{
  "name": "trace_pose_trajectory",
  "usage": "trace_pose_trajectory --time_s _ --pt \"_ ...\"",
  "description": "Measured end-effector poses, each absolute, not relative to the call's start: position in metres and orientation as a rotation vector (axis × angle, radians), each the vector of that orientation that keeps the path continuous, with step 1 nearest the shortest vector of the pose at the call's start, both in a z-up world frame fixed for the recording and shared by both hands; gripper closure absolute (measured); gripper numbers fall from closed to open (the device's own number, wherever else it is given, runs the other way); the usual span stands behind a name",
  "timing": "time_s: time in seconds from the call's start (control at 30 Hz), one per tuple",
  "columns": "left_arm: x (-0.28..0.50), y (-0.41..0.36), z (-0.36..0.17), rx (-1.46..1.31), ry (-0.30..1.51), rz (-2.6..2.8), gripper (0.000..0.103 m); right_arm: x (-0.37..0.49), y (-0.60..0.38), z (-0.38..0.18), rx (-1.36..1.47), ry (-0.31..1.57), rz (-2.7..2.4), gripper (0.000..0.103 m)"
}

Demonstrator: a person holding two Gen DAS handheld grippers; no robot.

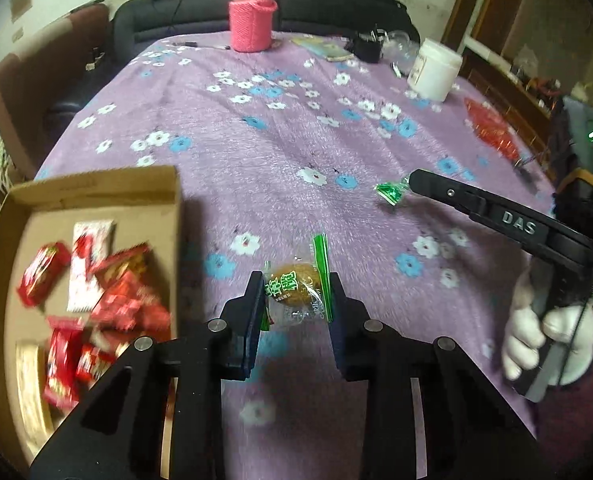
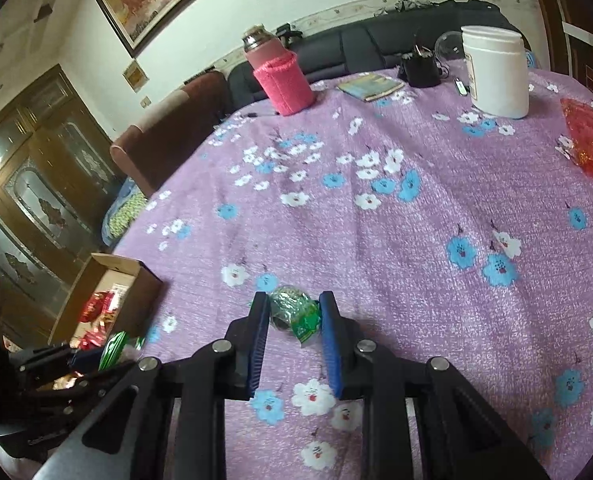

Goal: Organize snacks
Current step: 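Carry both snacks into the cardboard tray and open both tools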

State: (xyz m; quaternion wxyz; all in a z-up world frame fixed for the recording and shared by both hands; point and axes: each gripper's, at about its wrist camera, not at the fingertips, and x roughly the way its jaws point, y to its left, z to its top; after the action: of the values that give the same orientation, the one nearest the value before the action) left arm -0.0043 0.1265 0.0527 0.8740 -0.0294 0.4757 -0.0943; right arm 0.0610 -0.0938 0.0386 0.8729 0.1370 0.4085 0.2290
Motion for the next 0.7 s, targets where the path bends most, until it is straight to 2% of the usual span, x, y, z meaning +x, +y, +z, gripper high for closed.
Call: trace_pose_trajectory --time_s 0.3,0.47,0.7 --pt "-0.053 0.217 0.078 -0.230 0.907 -0.067 0.074 0.036 -0.069 0.055 0.229 0.810 0.527 0.075" --pt "-0.073 0.283 0.072 -0.314 0.900 0.057 0.074 0.008 -0.027 0.072 0.201 0.810 0.642 0.075" --pt "-0.089 0.324 0.055 -0.371 0.906 0.117 0.074 -0.017 0.060 0.084 0.141 0.864 0.823 0.075"
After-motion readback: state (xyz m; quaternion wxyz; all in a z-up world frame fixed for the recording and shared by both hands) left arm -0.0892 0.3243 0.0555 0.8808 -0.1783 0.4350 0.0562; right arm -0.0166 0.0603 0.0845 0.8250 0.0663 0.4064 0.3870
